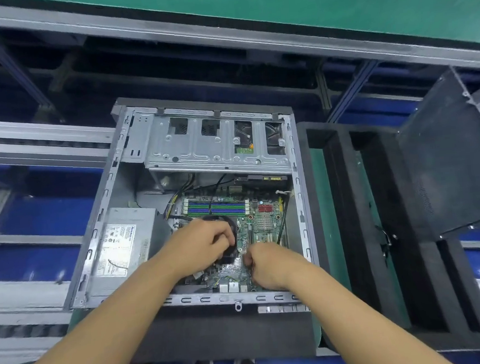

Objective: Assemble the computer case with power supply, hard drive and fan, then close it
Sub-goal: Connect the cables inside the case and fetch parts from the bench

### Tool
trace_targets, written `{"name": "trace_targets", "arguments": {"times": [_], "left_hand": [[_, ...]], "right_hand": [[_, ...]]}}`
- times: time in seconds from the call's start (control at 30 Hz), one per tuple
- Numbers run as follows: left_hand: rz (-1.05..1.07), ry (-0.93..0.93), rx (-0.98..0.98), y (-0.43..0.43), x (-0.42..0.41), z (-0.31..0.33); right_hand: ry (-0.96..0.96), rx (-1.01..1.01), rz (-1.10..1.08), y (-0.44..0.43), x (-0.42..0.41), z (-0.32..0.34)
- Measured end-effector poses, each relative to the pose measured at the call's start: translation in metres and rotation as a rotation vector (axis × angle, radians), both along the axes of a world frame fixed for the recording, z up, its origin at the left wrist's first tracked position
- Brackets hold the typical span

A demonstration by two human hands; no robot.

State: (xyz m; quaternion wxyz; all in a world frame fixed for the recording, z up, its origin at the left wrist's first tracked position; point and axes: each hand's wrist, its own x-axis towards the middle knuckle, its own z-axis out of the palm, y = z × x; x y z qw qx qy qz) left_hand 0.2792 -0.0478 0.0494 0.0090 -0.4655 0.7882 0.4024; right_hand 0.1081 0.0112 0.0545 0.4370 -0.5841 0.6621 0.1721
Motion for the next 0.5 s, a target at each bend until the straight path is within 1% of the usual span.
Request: {"name": "trace_targets", "arguments": {"times": [0.17, 0.3, 0.43, 0.5], "left_hand": [[-0.015, -0.011, 0.000, 0.000, 0.001, 0.000], [-0.012, -0.016, -0.005, 0.000, 0.000, 0.002], [0.002, -0.009, -0.004, 0.000, 0.000, 0.003], [0.009, 0.002, -0.012, 0.000, 0.000, 0.003]], "right_hand": [[0.112, -0.065, 0.119, 0.005, 0.003, -0.010], [0.114, -0.072, 0.167, 0.005, 0.002, -0.015], [0.090, -0.004, 0.200, 0.004, 0.004, -0.021], [0.090, -0.009, 0.196, 0.003, 0.005, -0.023]]}}
